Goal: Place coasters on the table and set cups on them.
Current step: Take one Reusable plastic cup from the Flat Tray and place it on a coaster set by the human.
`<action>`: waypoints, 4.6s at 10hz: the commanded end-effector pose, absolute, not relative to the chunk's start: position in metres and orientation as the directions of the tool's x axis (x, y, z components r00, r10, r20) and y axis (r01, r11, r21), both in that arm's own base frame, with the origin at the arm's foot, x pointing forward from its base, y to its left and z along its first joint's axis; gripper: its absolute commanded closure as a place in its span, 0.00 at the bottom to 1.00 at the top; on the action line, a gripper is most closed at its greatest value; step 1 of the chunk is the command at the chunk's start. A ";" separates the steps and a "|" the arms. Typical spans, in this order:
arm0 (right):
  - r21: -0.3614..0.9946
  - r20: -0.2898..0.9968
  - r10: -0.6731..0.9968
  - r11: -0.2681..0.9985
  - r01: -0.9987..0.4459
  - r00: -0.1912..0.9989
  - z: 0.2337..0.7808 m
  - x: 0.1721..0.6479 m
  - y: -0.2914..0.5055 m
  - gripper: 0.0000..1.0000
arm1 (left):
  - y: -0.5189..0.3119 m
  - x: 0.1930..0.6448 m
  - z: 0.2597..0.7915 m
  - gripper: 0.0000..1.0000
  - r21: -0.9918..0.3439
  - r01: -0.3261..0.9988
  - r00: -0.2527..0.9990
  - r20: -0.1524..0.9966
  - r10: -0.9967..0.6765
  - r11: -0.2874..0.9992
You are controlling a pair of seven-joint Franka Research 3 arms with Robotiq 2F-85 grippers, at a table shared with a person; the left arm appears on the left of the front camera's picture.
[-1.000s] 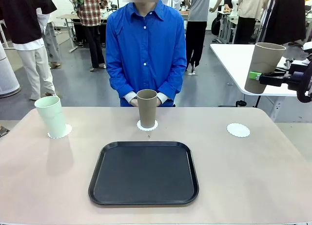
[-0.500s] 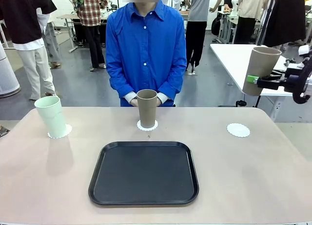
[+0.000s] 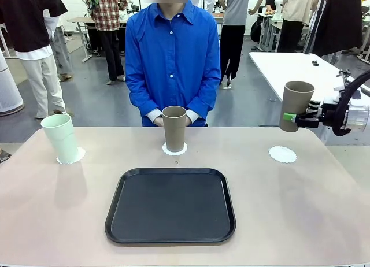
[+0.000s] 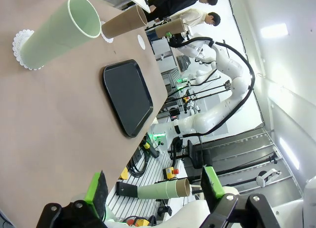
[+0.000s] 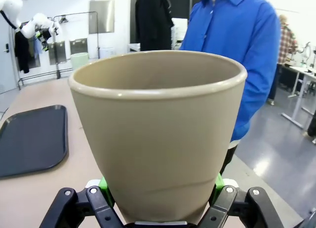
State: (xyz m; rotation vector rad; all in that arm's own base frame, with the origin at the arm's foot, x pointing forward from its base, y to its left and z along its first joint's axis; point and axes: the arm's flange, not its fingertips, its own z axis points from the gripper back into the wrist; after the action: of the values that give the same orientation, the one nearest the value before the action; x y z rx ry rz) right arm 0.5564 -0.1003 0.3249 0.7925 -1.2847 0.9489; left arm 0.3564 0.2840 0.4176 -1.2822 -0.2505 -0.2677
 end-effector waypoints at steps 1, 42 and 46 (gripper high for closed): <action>0.001 0.991 0.124 0.362 -0.932 0.049 0.311 0.560 -0.102 0.18 | 0.284 0.355 0.420 0.00 -0.904 0.337 0.941 0.334 -0.059 0.263; 0.095 0.989 0.090 0.196 -0.976 0.114 0.218 0.570 -0.134 0.00 | 0.284 0.355 0.420 0.00 -0.904 0.337 0.941 0.334 -0.059 0.263; 0.116 0.986 0.094 0.198 -0.973 0.137 0.220 0.570 -0.152 0.00 | 0.284 0.355 0.420 0.00 -0.904 0.337 0.941 0.334 -0.059 0.263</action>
State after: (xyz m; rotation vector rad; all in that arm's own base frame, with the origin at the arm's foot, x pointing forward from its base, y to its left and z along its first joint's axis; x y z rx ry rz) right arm 0.5651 -0.1420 0.2184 1.0185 -1.1732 1.0125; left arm 0.3565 0.2838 0.4176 -1.2823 -0.2502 -0.2681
